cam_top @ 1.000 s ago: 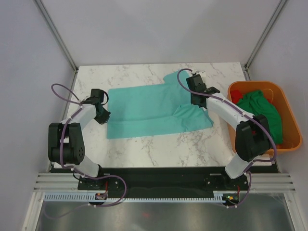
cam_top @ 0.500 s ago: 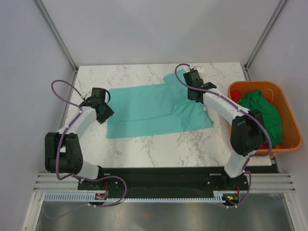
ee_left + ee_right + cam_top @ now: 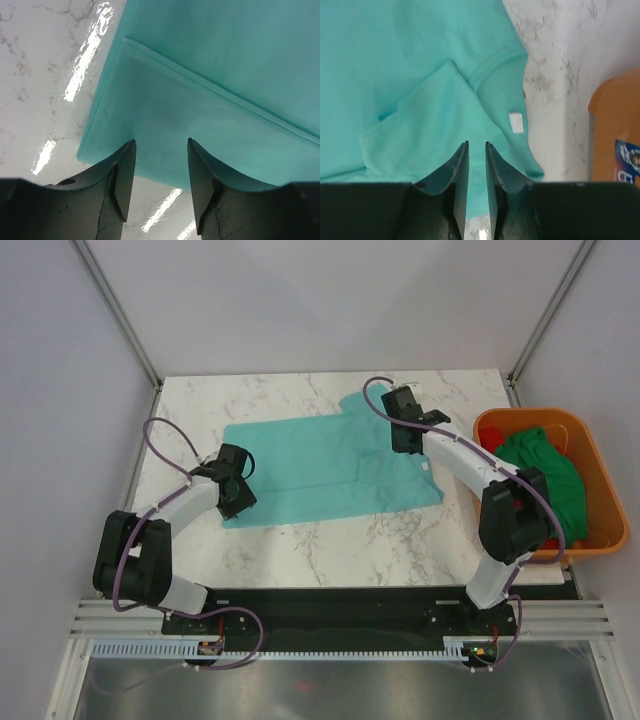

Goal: Fold and stack the t-shirts
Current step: Fold the tshirt

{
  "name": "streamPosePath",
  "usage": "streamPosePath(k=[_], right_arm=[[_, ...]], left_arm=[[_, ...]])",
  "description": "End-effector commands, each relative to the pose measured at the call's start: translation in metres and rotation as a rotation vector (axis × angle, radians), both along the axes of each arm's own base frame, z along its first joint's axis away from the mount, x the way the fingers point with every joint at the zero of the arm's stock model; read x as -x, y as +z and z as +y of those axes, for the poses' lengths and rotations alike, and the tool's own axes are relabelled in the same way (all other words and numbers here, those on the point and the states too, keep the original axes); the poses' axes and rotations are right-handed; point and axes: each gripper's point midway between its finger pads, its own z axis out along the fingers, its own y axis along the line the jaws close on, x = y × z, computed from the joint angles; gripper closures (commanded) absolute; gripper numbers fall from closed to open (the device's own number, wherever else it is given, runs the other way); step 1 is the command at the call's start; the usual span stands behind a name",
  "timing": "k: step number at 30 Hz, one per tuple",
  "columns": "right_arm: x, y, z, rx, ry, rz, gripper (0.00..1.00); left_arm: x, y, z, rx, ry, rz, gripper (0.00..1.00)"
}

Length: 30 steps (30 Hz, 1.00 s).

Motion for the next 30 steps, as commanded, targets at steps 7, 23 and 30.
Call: streamPosePath(k=[7,23,30], right_arm=[[0.079,-0.033,-0.022,-0.039,-0.042,0.135,0.78],[0.123,-0.114,-0.049,0.039,-0.106,0.245,0.83],[0.151,-0.119,-0.065,0.049,-0.166,0.253,0.83]], left_arm=[[0.008,-0.017,0.028,-0.129,0.09,0.021,0.47],[0.011,-0.034,0.056,-0.237,0.151,0.089,0.48],[0.012,-0.033,0.06,-0.251,0.156,0.094,0.48]])
